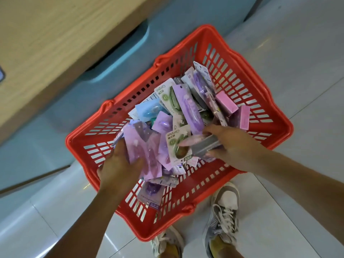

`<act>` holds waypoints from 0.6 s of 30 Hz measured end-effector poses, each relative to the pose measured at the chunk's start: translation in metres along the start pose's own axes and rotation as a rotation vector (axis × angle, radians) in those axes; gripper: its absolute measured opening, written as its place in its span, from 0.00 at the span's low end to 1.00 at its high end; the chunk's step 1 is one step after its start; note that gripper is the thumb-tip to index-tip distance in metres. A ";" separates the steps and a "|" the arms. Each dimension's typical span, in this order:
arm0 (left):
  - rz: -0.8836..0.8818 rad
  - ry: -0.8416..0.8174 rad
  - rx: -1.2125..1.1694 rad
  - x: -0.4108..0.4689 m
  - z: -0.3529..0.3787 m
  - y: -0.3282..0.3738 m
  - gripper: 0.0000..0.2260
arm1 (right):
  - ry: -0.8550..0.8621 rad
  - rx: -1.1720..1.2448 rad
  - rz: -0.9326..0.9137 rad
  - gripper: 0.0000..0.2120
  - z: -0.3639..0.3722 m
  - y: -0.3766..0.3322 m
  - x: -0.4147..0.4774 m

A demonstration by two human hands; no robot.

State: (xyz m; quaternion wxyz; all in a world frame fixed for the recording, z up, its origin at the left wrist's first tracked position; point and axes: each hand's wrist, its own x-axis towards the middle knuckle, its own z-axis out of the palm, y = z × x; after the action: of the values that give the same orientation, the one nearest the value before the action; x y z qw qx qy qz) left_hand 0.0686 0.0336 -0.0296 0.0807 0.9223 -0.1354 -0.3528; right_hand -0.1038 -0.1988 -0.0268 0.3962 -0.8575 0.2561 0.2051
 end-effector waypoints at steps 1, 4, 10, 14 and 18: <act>0.003 0.037 0.012 -0.001 0.001 0.003 0.28 | 0.010 0.139 0.084 0.20 -0.004 0.000 -0.003; 0.177 0.208 0.059 -0.006 0.007 0.021 0.30 | 0.192 0.688 0.313 0.11 -0.011 0.003 -0.012; 0.328 -0.186 -0.390 -0.023 0.028 0.096 0.12 | 0.373 1.141 0.518 0.09 -0.016 0.008 -0.019; 0.213 -0.397 -0.511 -0.012 0.052 0.133 0.16 | 0.408 1.170 0.543 0.08 -0.019 0.010 -0.023; 0.165 -0.231 -0.378 0.001 0.079 0.148 0.25 | 0.642 1.199 0.571 0.15 -0.026 0.012 -0.033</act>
State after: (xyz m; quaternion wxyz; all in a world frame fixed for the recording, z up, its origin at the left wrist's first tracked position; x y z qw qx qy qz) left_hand -0.0125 -0.1110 -0.0521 0.2646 0.8301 -0.1499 -0.4674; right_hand -0.1331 -0.2161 0.0004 0.6336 -0.4115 0.6409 -0.1358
